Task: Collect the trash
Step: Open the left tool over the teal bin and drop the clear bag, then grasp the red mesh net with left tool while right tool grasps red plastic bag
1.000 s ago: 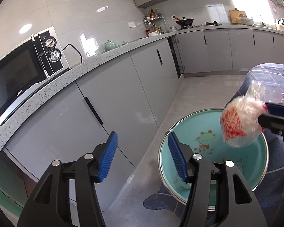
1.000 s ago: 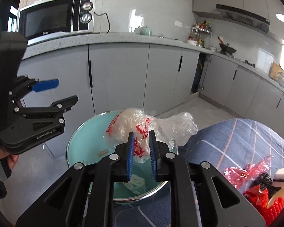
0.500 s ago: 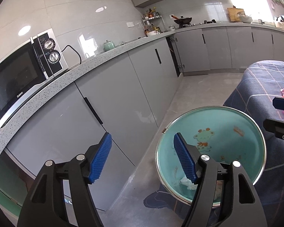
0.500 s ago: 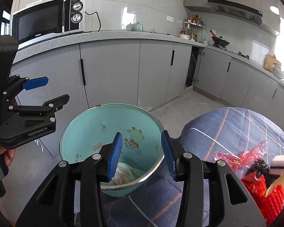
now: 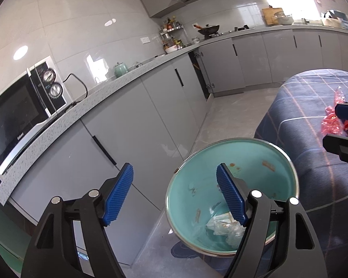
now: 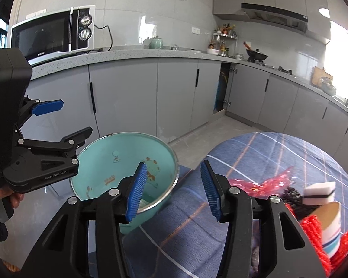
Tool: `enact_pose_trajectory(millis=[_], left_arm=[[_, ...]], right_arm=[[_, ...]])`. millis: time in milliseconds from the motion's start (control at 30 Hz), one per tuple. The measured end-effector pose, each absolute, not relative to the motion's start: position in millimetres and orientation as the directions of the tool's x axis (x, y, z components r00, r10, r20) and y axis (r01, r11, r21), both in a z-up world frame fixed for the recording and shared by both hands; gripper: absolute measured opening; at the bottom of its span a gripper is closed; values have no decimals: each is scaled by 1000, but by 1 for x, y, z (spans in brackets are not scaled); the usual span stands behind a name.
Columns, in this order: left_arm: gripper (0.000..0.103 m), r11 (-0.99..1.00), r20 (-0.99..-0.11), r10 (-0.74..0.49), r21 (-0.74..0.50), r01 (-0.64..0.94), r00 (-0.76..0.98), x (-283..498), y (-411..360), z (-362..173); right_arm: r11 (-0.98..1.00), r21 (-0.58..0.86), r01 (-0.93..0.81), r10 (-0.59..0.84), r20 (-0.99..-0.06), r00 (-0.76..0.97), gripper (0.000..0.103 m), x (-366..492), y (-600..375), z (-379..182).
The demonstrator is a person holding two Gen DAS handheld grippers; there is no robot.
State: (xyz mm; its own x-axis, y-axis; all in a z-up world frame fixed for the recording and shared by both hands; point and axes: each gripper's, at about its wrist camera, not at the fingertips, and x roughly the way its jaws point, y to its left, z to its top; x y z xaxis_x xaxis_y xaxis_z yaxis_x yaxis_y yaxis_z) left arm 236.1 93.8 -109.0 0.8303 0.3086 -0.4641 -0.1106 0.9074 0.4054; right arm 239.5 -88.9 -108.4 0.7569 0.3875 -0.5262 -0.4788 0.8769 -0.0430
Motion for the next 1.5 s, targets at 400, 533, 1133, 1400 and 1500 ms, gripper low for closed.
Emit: enact_pose_trajectory(millis=[400,533,1133,1400,1500], left_arm=[[79,907,-447,243,420,-38,861,231,40,-98],[81,909,-451,200,417,7,870,230,14,-97],[94,898,-471,-51,364,247,881,207,-124,-97],[94,872,-502,-90,378,312,860,199,-160,-108],[95,871,-499,-102,374,320,860,197,-172,-104]], right_arm=[[919,-41,-393,323,-494,807,54,219,-149,-87],[939,-52,-339,273,-482,833,56,203,-183,-81],[998,-58,25,-51,-499,865,62,148,-351,-103],[993,-23,114,-110,-509,854,67,134,-389,-123],[992,-2,127,-110,-515,850,67,136,-396,-126]])
